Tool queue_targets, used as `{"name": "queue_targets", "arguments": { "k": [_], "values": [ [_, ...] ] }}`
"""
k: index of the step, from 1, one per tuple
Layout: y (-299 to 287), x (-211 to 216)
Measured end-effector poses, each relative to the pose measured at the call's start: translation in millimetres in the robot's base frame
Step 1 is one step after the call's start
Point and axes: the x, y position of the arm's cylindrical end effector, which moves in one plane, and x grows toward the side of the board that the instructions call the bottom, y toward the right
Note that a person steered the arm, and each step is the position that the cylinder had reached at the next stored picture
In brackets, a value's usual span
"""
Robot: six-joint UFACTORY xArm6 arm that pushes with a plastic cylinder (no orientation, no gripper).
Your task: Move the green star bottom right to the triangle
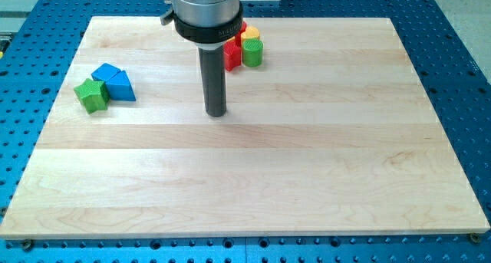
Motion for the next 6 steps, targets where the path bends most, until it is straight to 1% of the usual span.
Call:
{"name": "queue_targets", "arguments": {
  "k": [2, 3, 4, 5, 6],
  "values": [
    [-1.0, -0.8],
    [-36.4, -25.4],
    [-120.1, 42.1],
    [-242.2, 51.0],
    [-246.0, 2.8]
  ]
}}
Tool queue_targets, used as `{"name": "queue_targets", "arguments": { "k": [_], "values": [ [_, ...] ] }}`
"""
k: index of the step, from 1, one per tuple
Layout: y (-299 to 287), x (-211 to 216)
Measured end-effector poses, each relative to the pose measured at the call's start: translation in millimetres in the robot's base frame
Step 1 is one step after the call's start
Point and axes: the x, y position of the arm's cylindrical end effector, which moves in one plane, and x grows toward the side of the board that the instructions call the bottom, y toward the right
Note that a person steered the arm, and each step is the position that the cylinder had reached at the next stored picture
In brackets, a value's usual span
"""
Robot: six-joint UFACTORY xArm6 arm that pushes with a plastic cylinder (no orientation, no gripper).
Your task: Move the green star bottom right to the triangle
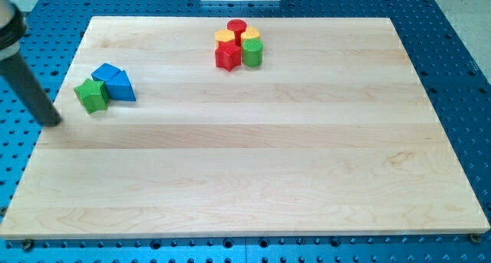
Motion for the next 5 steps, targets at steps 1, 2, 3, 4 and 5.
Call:
{"name": "queue_targets", "arguments": {
  "k": [1, 2, 3, 4, 5],
  "values": [
    [36.8, -22.5],
    [62.7, -32.2],
    [84.7, -42.1],
    [185.1, -3.7],
    [251.1, 25.8]
  ]
}}
